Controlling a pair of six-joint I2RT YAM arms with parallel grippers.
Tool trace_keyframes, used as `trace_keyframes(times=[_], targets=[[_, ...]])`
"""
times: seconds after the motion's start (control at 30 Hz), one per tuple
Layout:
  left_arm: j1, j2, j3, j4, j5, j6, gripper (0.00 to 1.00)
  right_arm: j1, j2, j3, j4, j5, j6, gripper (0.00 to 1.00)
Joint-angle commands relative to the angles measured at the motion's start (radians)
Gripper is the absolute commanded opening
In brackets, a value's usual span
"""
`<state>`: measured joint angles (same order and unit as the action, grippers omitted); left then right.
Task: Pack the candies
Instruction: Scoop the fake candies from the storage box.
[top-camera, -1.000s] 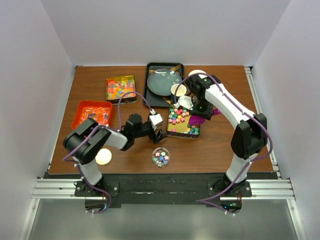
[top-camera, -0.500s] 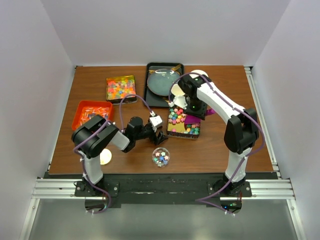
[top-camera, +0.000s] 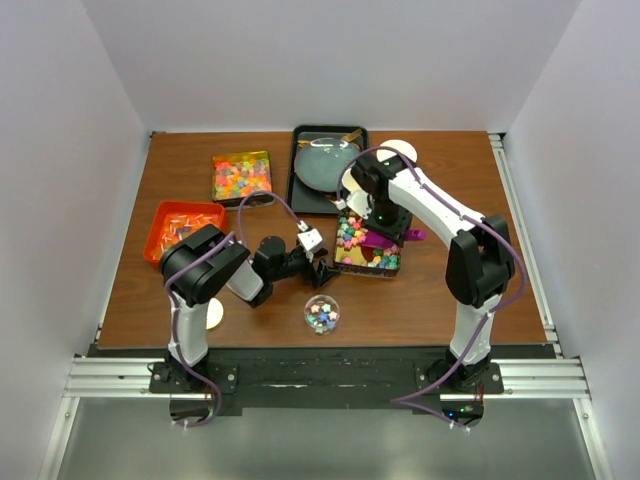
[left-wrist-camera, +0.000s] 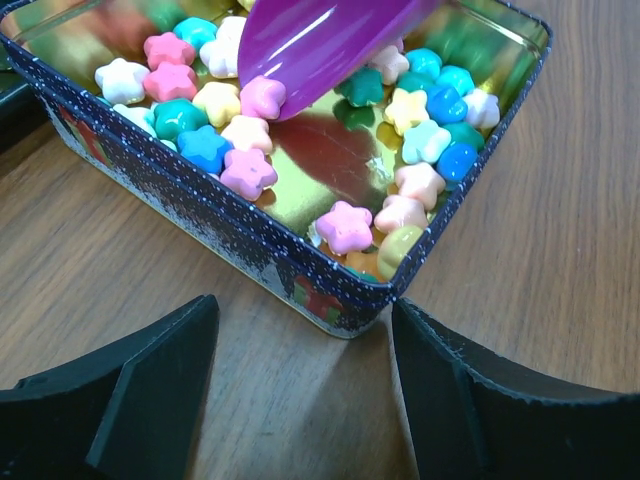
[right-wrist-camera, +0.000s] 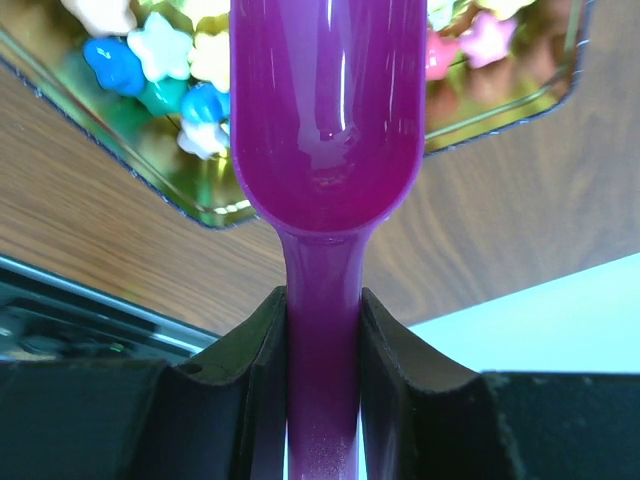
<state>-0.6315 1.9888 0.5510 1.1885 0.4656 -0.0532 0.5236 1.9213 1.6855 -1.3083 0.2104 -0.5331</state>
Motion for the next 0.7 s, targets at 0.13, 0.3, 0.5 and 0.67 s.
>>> trace_keyframes(times=[0.13, 0.3, 0.5, 0.67], targets=[[-0.010, 0.038, 0.043, 0.074, -0.033, -0.034, 0.75, 0.016, -0.038, -0.112, 0.012, -0.077, 0.203, 0.00], [-0.017, 0.045, 0.055, 0.065, -0.038, -0.033, 0.75, 0.036, -0.035, -0.115, 0.015, -0.083, 0.237, 0.00], [-0.025, 0.051, 0.064, 0.060, -0.048, -0.036, 0.74, 0.039, 0.011, -0.072, 0.026, -0.083, 0.318, 0.00], [-0.027, 0.056, 0.069, 0.056, -0.062, -0.036, 0.74, 0.042, 0.037, -0.081, 0.026, -0.111, 0.392, 0.00]])
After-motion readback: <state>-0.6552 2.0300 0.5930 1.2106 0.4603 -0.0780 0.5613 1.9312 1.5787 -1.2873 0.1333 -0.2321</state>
